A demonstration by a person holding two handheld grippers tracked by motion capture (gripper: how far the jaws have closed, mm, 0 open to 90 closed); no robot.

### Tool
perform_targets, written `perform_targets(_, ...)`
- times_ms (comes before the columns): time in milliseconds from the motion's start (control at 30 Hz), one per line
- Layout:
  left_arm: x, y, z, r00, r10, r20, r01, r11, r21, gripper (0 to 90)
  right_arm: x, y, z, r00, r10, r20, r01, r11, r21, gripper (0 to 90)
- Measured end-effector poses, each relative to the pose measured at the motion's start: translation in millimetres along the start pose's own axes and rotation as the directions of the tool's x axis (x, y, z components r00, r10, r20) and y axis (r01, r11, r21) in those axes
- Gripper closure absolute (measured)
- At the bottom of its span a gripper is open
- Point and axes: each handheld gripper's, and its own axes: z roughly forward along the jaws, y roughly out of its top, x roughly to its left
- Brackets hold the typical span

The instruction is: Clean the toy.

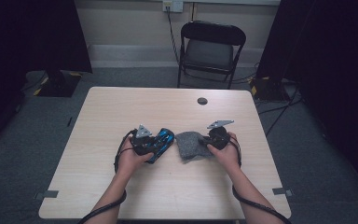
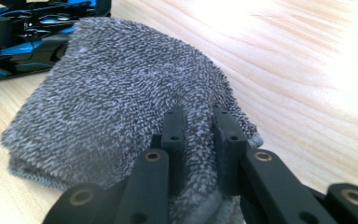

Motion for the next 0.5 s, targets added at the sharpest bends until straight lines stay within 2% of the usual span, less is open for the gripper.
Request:
perform_targets(267,0.1,-0.2,0.0,1.0000,-0.002,0.000,0.002,1.0000,-0.002,50.6,-8.1,-2.0,-8.2,0.9991,0.040,0.012,-0.039,0.9988,-0.030,77.2)
perform_targets(400,0.2,0.0,-0.1,1.0000,-0.001,0.000,0.001,1.0000,0.000,50.7,-11.5,-4.4,-14.3,0.9981,0.061,-0.007,-0.061,0.9969,-0.049,77.2)
perform_targets(500,0.3,-0.2,-0.1,1.0000,-0.001,0.001,0.001,1.0000,-0.002,50.7,-10.9,-5.8,-19.5,0.9981,0.058,-0.022,-0.059,0.9961,-0.066,77.2)
